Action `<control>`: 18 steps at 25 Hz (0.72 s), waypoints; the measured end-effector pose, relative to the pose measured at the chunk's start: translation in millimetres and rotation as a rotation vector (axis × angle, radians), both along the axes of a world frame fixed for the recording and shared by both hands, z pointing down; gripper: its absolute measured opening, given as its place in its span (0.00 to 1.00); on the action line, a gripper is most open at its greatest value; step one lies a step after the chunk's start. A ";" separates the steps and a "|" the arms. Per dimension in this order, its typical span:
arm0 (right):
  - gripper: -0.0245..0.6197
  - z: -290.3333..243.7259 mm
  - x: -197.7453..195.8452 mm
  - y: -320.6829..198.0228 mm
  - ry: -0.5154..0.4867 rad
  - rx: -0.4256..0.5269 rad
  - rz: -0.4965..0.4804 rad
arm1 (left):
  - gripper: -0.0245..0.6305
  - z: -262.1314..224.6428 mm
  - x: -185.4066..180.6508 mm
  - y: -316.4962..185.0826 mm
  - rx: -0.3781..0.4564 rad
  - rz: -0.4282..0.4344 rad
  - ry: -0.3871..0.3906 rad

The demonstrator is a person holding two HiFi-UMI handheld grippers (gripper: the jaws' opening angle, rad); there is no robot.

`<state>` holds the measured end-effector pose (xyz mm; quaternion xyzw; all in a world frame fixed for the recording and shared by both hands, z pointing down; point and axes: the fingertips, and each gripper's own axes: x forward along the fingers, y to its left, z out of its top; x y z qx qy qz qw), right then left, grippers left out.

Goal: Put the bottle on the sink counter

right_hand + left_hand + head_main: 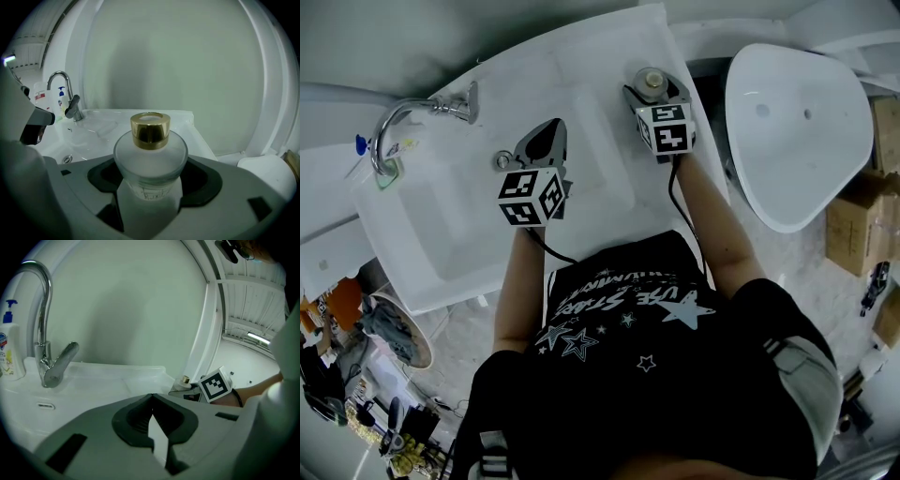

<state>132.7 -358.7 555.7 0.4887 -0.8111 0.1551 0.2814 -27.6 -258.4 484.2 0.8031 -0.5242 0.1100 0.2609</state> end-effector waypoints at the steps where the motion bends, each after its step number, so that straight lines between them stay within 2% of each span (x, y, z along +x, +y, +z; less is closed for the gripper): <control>1: 0.53 0.1 0.8 0.9 -0.007 -0.004 0.011 | 0.05 -0.4 -0.2 1.0 0.000 0.004 0.002; 6: 0.54 -4.5 3.7 12.4 -0.035 -0.006 0.051 | 0.05 -2.3 -3.3 7.8 0.002 0.024 0.015; 12: 0.53 -12.1 15.4 42.9 -0.077 -0.037 0.157 | 0.05 -8.7 -5.9 19.5 0.018 0.067 0.048; 18: 0.53 -33.9 15.9 68.4 -0.098 0.006 0.213 | 0.05 -12.3 -0.9 28.0 0.048 0.146 0.066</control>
